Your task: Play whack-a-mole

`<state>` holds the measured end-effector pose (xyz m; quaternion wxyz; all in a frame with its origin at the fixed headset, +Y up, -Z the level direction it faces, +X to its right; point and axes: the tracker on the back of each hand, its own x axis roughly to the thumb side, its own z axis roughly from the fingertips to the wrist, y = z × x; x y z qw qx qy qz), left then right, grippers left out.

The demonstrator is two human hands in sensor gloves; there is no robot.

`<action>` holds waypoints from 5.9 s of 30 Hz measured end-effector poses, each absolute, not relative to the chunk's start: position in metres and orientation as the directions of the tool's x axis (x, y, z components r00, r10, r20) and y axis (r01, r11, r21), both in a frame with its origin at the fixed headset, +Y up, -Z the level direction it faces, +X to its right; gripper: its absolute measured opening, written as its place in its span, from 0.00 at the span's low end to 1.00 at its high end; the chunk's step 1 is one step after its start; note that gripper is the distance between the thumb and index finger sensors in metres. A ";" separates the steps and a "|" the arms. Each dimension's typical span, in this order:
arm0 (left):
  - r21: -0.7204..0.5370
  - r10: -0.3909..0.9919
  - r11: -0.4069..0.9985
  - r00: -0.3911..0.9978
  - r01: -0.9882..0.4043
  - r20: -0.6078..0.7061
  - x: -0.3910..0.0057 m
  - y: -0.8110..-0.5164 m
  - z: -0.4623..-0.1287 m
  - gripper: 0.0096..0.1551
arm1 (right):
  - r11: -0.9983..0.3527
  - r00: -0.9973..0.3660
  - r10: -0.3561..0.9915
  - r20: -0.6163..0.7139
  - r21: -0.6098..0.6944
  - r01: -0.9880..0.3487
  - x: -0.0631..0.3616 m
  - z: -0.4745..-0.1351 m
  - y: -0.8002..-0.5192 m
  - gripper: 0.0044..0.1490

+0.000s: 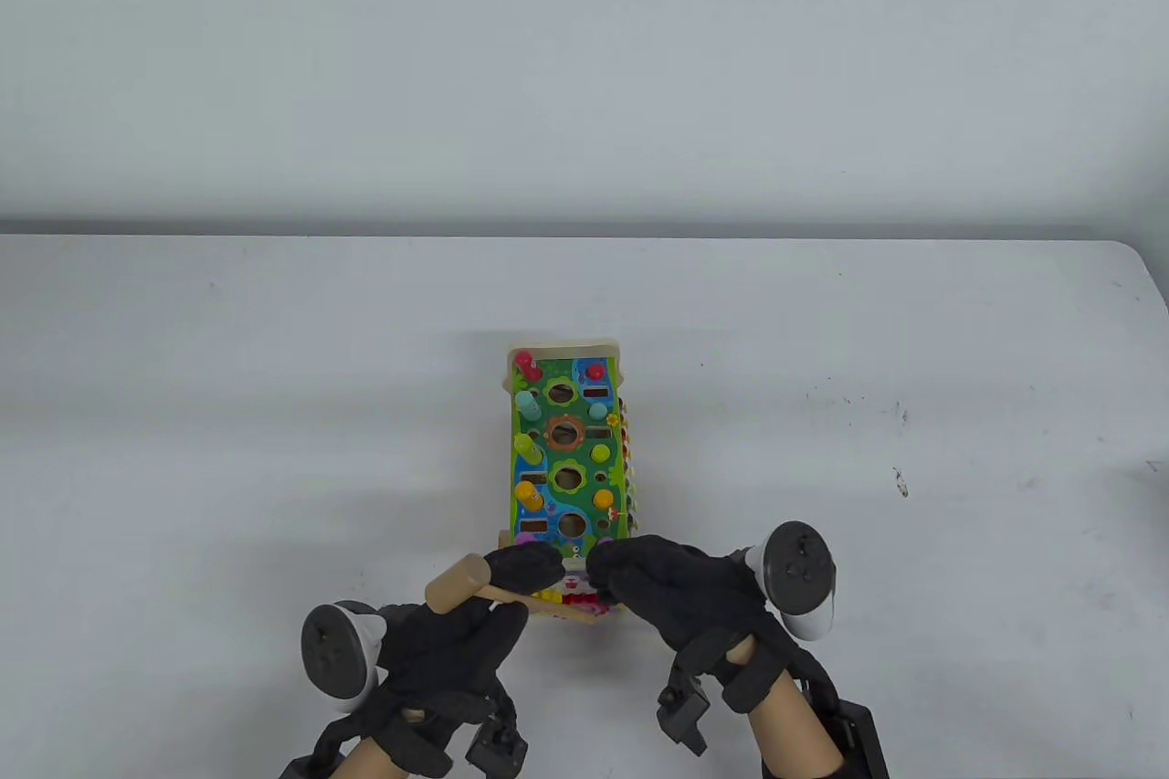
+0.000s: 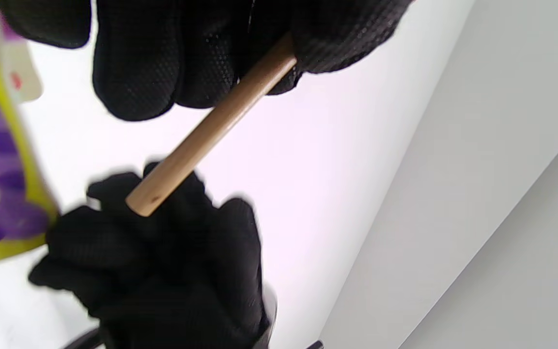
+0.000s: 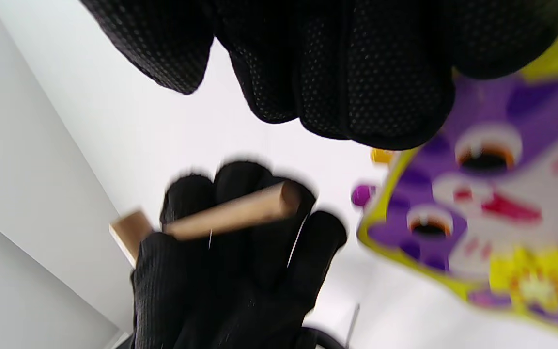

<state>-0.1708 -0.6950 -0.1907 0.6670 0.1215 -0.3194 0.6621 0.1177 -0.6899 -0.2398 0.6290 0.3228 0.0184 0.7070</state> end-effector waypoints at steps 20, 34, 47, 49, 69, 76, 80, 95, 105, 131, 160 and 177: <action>0.046 0.595 0.712 0.636 -0.701 0.492 -0.233 -0.698 -0.216 0.33 | -0.882 -0.880 0.381 0.285 -0.174 -0.438 0.184 -0.267 -0.725 0.44; 0.169 0.559 0.629 0.593 -0.758 0.579 -0.229 -0.686 -0.205 0.29 | -0.893 -0.895 0.362 0.260 -0.177 -0.413 0.187 -0.269 -0.726 0.44; 0.197 0.465 0.744 0.707 -0.638 0.533 -0.215 -0.692 -0.210 0.27 | -0.886 -0.884 0.403 0.238 -0.140 -0.442 0.187 -0.270 -0.729 0.44; 0.230 0.546 0.625 0.629 -0.746 0.554 -0.219 -0.693 -0.209 0.27 | -0.885 -0.885 0.402 0.237 -0.149 -0.441 0.188 -0.270 -0.728 0.44; 0.253 0.521 0.668 0.683 -0.700 0.512 -0.203 -0.700 -0.220 0.28 | -0.893 -0.893 0.380 0.241 -0.157 -0.423 0.184 -0.271 -0.728 0.44; 0.295 0.663 0.392 0.490 -0.871 0.566 -0.215 -0.686 -0.225 0.30 | -0.887 -0.888 0.389 0.244 -0.162 -0.433 0.185 -0.271 -0.728 0.44; 0.282 0.627 0.495 0.563 -0.822 0.539 -0.209 -0.683 -0.237 0.30 | -0.884 -0.887 0.392 0.243 -0.167 -0.436 0.186 -0.271 -0.728 0.44; 0.291 0.637 0.522 0.594 -0.802 0.492 -0.208 -0.678 -0.258 0.30 | -0.888 -0.886 0.397 0.241 -0.145 -0.437 0.185 -0.272 -0.729 0.44; 0.279 0.671 0.495 0.566 -0.823 0.479 -0.205 -0.678 -0.284 0.30 | -0.884 -0.881 0.402 0.249 -0.146 -0.444 0.185 -0.272 -0.728 0.44; 0.317 0.616 0.598 0.675 -0.736 0.406 -0.194 -0.664 -0.312 0.30 | -0.885 -0.879 0.406 0.251 -0.133 -0.447 0.181 -0.274 -0.730 0.44; 0.348 0.567 0.647 0.733 -0.679 0.375 -0.236 -0.686 -0.225 0.30 | -0.879 -0.875 0.416 0.246 -0.137 -0.456 0.183 -0.269 -0.727 0.44; 0.142 0.285 0.943 0.950 -0.302 0.131 -0.238 -0.741 -0.235 0.28 | -0.899 -0.883 0.384 0.269 -0.108 -0.424 0.172 -0.268 -0.730 0.44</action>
